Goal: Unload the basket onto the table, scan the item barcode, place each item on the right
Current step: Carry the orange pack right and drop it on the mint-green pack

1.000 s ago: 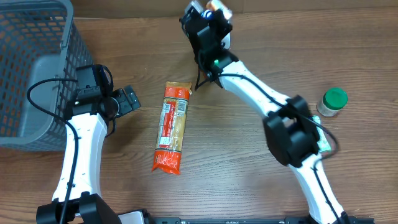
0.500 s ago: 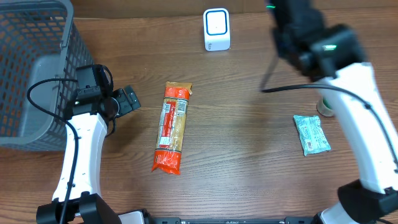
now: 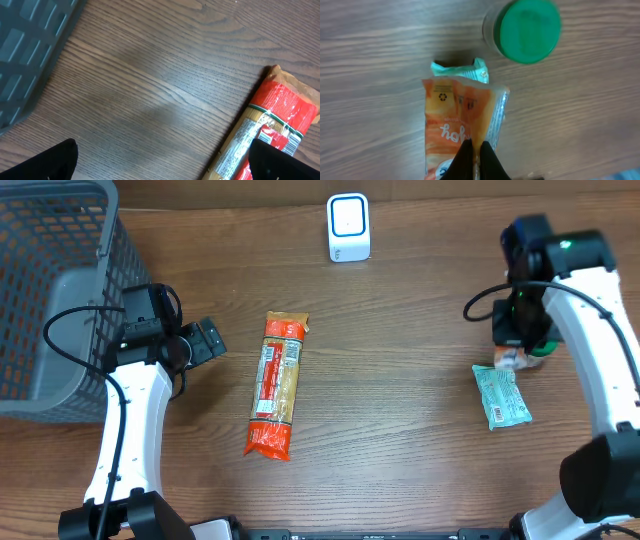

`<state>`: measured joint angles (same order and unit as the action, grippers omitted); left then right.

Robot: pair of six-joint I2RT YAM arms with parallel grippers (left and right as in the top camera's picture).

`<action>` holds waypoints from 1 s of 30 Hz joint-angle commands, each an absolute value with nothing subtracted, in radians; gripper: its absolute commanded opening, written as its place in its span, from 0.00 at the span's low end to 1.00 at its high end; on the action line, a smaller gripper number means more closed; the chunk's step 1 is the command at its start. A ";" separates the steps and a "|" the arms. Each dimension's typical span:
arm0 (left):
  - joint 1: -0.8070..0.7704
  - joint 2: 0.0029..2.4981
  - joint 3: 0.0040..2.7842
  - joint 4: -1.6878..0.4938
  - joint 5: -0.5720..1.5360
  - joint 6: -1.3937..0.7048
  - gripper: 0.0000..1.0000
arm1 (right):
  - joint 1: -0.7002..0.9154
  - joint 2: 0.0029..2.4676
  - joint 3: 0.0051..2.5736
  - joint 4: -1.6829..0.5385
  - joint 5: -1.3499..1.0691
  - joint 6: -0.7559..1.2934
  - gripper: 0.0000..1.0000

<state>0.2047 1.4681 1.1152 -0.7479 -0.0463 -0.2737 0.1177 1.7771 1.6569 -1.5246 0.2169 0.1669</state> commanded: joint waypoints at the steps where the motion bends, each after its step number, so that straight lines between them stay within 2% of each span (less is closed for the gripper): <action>1: 0.202 1.451 1.121 -0.748 -0.055 -0.258 1.00 | 0.113 1.779 1.534 -1.408 0.239 0.145 0.04; 11: 0.202 1.451 1.121 -0.748 -0.055 -0.258 1.00 | 0.113 1.779 1.271 -1.190 0.359 0.078 0.04; 12: 0.202 1.451 1.121 -0.748 -0.056 -0.258 1.00 | 0.113 1.779 1.268 -1.184 0.358 0.078 0.08; 15: 0.202 1.451 1.121 -0.748 -0.055 -0.258 1.00 | 0.113 1.779 1.268 -1.174 0.358 0.078 0.30; 18: 0.202 1.451 1.121 -0.748 -0.055 -0.258 1.00 | 0.113 1.779 1.268 -1.163 0.358 0.078 0.39; 22: 0.202 1.451 1.121 -0.748 -0.055 -0.258 1.00 | 0.116 1.779 1.269 -1.114 0.316 0.109 0.46; 25: 0.202 1.451 1.121 -0.748 -0.055 -0.258 1.00 | 0.135 1.779 1.275 -1.075 0.159 0.193 0.49; 27: 0.202 1.451 1.121 -0.748 -0.055 -0.258 1.00 | 0.161 1.779 1.285 -1.052 0.061 0.194 0.58; 30: 0.202 1.451 1.121 -0.748 -0.055 -0.258 1.00 | 0.216 1.779 1.299 -1.027 -0.033 0.213 0.62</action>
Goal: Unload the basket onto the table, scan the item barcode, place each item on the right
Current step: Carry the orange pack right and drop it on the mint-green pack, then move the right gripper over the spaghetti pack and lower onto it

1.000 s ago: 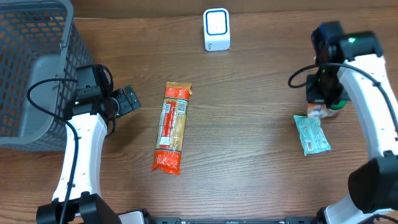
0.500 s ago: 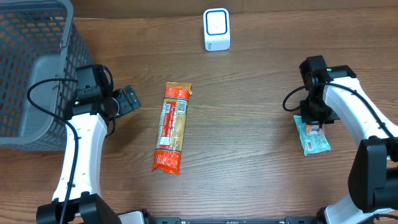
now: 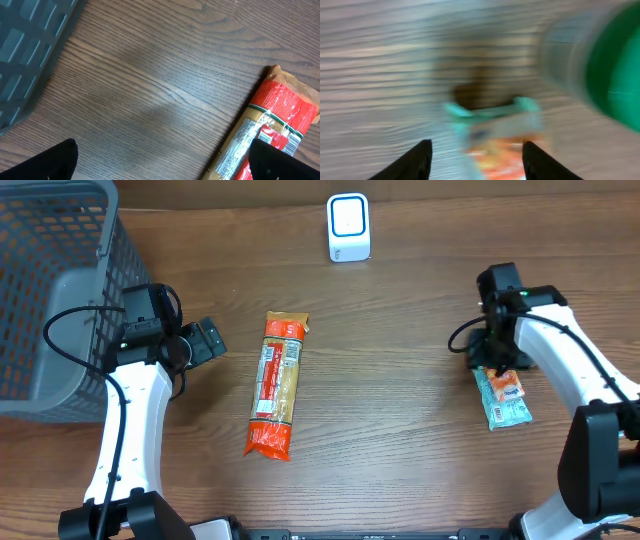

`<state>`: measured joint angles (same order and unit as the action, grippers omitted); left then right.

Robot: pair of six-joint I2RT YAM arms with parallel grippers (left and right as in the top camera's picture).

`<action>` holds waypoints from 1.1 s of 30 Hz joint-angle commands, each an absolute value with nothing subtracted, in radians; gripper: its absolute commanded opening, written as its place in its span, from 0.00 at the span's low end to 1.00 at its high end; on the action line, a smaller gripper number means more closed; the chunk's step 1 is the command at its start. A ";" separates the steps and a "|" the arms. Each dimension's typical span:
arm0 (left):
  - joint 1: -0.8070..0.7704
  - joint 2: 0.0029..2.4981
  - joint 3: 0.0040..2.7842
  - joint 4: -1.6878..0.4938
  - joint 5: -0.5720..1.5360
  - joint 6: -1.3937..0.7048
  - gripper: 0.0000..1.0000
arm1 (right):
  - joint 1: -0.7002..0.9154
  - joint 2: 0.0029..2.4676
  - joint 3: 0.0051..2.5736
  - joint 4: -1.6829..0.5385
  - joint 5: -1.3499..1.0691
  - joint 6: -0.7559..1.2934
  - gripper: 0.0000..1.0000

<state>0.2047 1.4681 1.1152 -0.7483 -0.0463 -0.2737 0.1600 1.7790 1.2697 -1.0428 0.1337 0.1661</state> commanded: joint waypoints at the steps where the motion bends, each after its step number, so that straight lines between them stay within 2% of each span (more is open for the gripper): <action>1: 0.202 1.451 1.121 -0.748 -0.055 -0.258 1.00 | 0.238 1.779 1.303 -1.014 -0.064 0.236 0.62; 6: 0.202 1.451 1.121 -0.748 -0.055 -0.258 1.00 | 0.386 1.779 1.304 -0.856 -0.253 0.406 0.64; 10: 0.202 1.451 1.121 -0.748 -0.055 -0.258 1.00 | 0.533 1.779 1.304 -0.657 -0.299 0.540 0.67; 13: 0.202 1.451 1.121 -0.748 -0.055 -0.258 1.00 | 0.636 1.779 1.303 -0.496 -0.309 0.643 0.95; 14: 0.202 1.451 1.121 -0.748 -0.056 -0.258 1.00 | 0.669 1.779 1.303 -0.448 -0.309 0.675 0.98; 20: 0.202 1.451 1.121 -0.748 -0.055 -0.258 1.00 | 0.836 1.780 1.303 -0.299 -0.184 0.719 0.61; 23: 0.202 1.451 1.121 -0.748 -0.055 -0.258 1.00 | 0.905 1.794 1.303 -0.295 -0.022 0.767 0.33; 24: 0.202 1.451 1.121 -0.748 -0.055 -0.258 1.00 | 0.923 1.801 1.303 -0.291 0.015 0.767 0.26; 25: 0.202 1.451 1.121 -0.748 -0.055 -0.258 1.00 | 0.941 1.811 1.303 -0.283 0.050 0.767 0.24; 30: 0.202 1.451 1.121 -0.748 -0.056 -0.258 1.00 | 0.989 1.871 1.303 -0.219 0.089 0.754 0.25; 33: 0.202 1.451 1.121 -0.748 -0.055 -0.258 1.00 | 0.999 1.916 1.303 -0.187 0.089 0.751 0.38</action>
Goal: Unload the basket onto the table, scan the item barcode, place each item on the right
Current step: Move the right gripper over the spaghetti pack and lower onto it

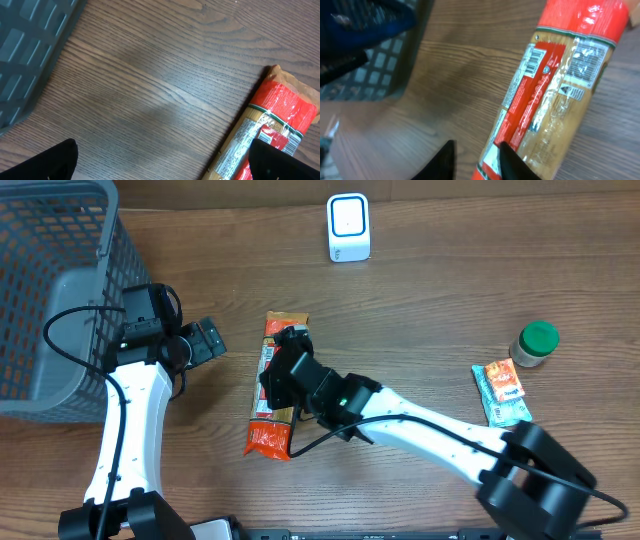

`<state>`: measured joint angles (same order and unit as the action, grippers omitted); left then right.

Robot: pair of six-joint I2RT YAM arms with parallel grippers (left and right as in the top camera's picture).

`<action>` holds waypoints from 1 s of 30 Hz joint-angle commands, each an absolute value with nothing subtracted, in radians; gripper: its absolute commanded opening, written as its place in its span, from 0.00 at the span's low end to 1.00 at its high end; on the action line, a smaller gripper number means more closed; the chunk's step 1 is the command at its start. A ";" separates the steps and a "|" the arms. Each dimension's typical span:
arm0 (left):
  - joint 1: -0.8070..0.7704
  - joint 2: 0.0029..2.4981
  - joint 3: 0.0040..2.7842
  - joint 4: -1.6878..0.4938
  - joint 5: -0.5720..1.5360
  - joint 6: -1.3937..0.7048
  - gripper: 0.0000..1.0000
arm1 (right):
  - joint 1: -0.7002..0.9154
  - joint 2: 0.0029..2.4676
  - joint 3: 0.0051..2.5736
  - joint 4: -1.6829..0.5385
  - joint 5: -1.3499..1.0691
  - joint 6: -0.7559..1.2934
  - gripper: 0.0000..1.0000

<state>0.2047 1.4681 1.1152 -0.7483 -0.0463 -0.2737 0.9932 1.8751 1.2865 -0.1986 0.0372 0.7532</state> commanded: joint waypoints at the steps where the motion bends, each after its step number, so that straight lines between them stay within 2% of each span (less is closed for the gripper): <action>1: 0.202 1.451 1.121 -0.748 -0.055 -0.258 1.00 | 0.999 1.933 1.303 -0.179 0.093 0.752 0.41; 7: 0.202 1.451 1.121 -0.748 -0.055 -0.258 1.00 | 0.999 2.016 1.303 -0.139 0.157 0.752 0.45; 30: 0.202 1.451 1.121 -0.748 -0.055 -0.258 1.00 | 1.055 2.100 1.303 -0.067 0.165 0.756 0.43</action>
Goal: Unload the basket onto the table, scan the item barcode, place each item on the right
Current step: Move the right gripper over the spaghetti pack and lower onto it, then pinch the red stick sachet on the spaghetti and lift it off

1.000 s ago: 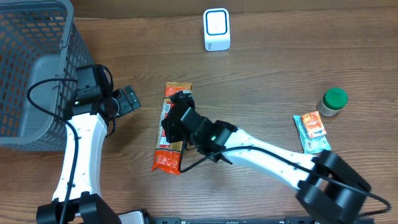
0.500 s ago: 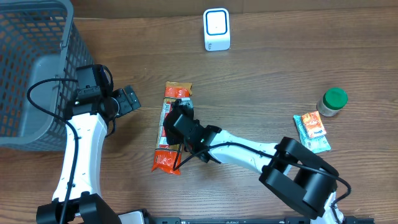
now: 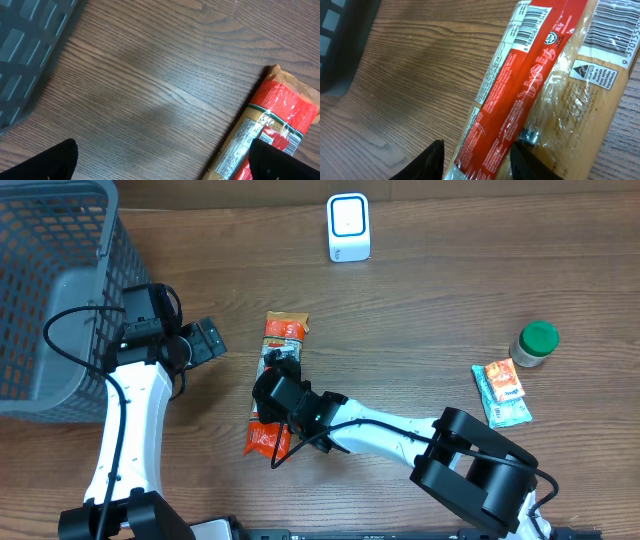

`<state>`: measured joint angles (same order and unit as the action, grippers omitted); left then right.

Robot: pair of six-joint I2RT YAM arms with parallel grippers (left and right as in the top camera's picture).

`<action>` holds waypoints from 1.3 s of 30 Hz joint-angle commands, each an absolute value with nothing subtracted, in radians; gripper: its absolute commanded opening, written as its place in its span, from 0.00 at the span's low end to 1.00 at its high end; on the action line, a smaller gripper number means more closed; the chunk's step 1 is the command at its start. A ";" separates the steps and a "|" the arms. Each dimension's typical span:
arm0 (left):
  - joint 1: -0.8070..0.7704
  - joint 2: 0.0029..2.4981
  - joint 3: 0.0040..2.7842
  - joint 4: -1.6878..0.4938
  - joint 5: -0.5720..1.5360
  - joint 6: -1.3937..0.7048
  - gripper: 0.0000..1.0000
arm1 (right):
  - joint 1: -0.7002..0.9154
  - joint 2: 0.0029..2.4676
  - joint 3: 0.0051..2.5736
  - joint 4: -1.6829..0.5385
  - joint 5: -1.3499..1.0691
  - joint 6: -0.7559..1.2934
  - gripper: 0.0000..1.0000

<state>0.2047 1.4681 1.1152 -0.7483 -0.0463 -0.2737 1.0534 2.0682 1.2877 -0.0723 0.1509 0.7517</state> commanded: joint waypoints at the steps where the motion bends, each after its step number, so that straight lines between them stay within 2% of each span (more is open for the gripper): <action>1: 0.202 1.451 1.121 -0.748 -0.055 -0.258 1.00 | 1.055 2.105 1.303 -0.067 0.165 0.756 0.43; 4: 0.202 1.451 1.121 -0.748 -0.055 -0.258 1.00 | 1.055 2.124 1.303 -0.065 0.177 0.757 0.38; 9: 0.202 1.451 1.121 -0.748 -0.055 -0.258 1.00 | 1.055 2.134 1.303 -0.081 0.211 0.759 0.18; 11: 0.202 1.451 1.121 -0.748 -0.055 -0.258 1.00 | 1.055 2.128 1.303 -0.081 0.213 0.759 0.04; 18: 0.202 1.451 1.121 -0.748 -0.055 -0.258 1.00 | 1.033 1.972 1.303 -0.171 0.236 0.731 0.04; 25: 0.202 1.451 1.121 -0.748 -0.055 -0.258 1.00 | 0.992 1.840 1.303 -0.363 0.206 0.409 0.04; 29: 0.202 1.451 1.121 -0.748 -0.055 -0.258 1.00 | 0.987 1.835 1.303 -0.486 0.076 0.196 0.04; 34: 0.202 1.451 1.121 -0.748 -0.055 -0.258 1.00 | 0.989 1.841 1.301 -0.523 -0.162 -0.045 0.04; 39: 0.202 1.451 1.121 -0.748 -0.055 -0.258 1.00 | 0.989 1.855 1.269 -0.509 -0.185 -0.185 0.04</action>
